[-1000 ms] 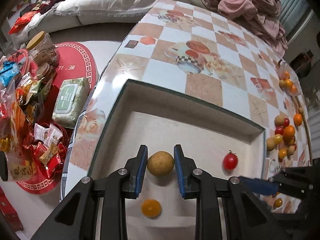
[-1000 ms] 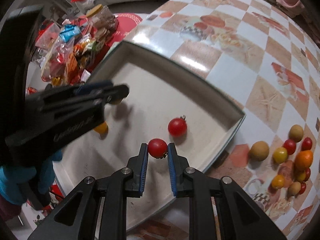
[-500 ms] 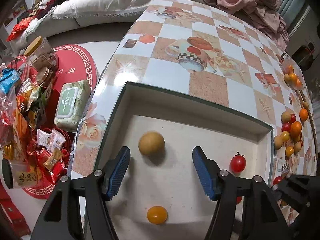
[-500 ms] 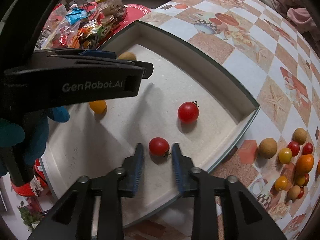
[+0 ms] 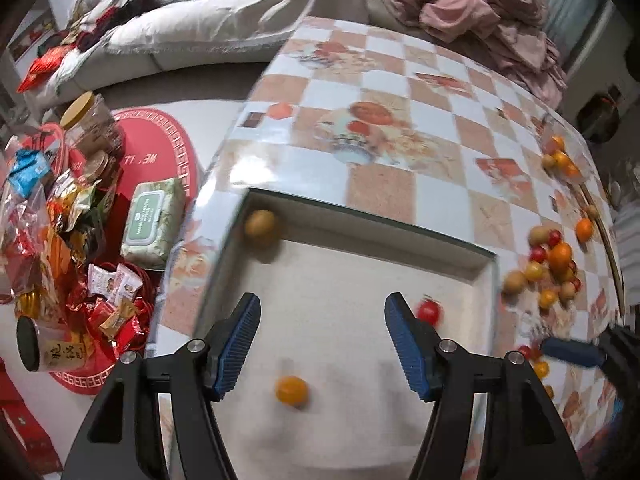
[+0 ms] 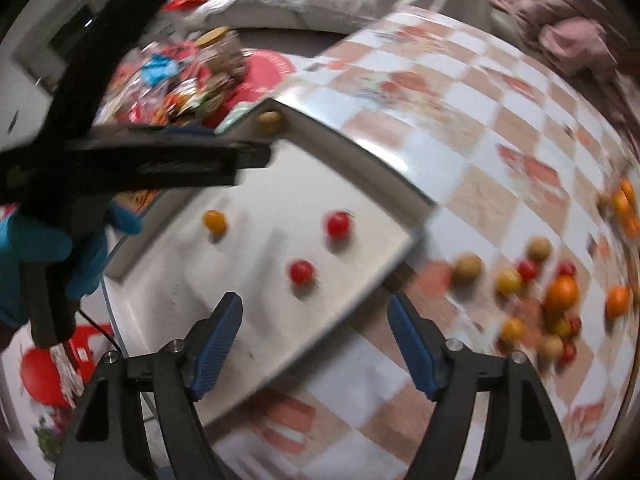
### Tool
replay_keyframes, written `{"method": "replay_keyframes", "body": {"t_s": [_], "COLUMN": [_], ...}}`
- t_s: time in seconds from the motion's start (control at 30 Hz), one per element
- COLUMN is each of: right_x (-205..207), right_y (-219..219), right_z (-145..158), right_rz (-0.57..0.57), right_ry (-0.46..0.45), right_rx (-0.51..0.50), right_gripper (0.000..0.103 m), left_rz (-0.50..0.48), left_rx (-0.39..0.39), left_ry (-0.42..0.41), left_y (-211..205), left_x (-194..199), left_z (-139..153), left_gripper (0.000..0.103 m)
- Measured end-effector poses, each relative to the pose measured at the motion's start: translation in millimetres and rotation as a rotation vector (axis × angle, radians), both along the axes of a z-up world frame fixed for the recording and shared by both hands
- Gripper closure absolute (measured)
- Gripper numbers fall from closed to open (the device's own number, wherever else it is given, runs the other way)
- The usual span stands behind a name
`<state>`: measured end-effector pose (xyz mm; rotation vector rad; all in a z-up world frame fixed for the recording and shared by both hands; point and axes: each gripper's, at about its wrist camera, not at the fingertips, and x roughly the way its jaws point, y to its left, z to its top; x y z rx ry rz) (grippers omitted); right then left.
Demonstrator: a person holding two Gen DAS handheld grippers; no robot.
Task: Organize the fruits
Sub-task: 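Return both tools to the fruit and grasp red cherry tomatoes with each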
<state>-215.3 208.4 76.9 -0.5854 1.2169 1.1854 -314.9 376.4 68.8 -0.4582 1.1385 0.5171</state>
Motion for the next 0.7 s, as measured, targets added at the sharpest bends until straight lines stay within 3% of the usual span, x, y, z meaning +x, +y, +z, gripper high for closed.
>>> {"method": "replay_keyframes", "body": {"t_s": [0.43, 0.7], "right_x": [85.0, 119.0], "right_y": [-128.2, -174.1], "right_z": [-20.9, -35.9], "right_rz": [-0.407, -0.551], "right_ry": [0.032, 0.065], "right_rx": [-0.135, -0.170], "right_gripper": [0.025, 0.025], "left_rz": [-0.209, -0.300], "left_rx": [-0.038, -0.080], "left_ry": [-0.027, 0.007], "left_y": [-107.5, -164.6], "left_x": [34.6, 54.4], "left_z": [21.4, 6.4], "left_gripper": [0.037, 0.037]}}
